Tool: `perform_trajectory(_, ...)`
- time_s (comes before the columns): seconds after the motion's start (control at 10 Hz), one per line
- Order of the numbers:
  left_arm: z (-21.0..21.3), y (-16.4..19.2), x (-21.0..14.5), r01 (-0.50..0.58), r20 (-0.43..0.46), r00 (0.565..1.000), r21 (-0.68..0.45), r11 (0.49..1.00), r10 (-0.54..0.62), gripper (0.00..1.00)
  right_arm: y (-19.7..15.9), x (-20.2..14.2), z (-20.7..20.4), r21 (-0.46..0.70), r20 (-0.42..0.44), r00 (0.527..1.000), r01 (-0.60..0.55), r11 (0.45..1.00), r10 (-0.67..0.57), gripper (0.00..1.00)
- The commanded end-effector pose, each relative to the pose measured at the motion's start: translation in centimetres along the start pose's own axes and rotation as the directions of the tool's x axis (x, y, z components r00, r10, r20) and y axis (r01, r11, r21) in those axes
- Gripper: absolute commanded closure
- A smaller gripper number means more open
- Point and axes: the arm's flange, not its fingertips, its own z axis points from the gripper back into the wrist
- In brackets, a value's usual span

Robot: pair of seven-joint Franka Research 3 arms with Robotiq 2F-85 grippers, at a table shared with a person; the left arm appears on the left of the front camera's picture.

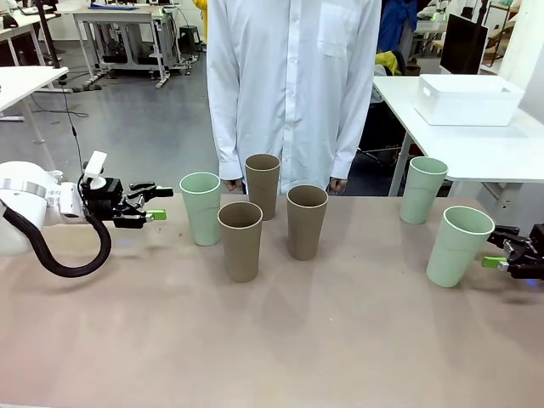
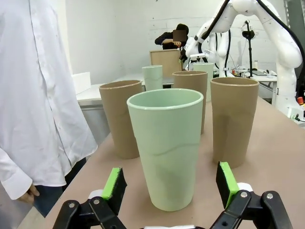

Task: Stack the cups and store them in the basket.
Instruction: Pick up two Reusable plastic cups , one in each hand.

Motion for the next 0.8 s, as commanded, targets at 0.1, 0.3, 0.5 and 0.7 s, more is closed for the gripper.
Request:
perform_trajectory(0.1, -0.8, 2.0, -0.2, -0.045, -0.047, 0.998, -0.043, 0.998, 0.043, 0.0, 0.3, 0.3, -0.9, -0.001, -0.02, 1.0, -0.005, 1.0, 0.005, 0.0)
perform_trajectory(0.3, -1.1, 2.6, -0.4, -0.054, -0.045, 0.998, -0.06, 0.997, 0.051, 0.0, 0.3, 0.6, -1.4, -0.009, -0.016, 1.0, 0.0, 1.0, 0.0, 0.0)
perform_trajectory(0.5, -1.7, 2.8, -0.7, -0.059, -0.042, 0.998, -0.088, 0.994, 0.055, 0.0, 0.4, 0.9, -2.1, 0.007, -0.022, 1.0, -0.001, 1.0, 0.001, 0.0)
perform_trajectory(0.7, -2.4, 3.1, -0.7, -0.056, -0.048, 0.998, -0.102, 0.993, 0.052, 0.0, 0.6, 1.0, -2.0, 0.008, -0.024, 1.0, 0.009, 1.0, -0.009, 0.0)
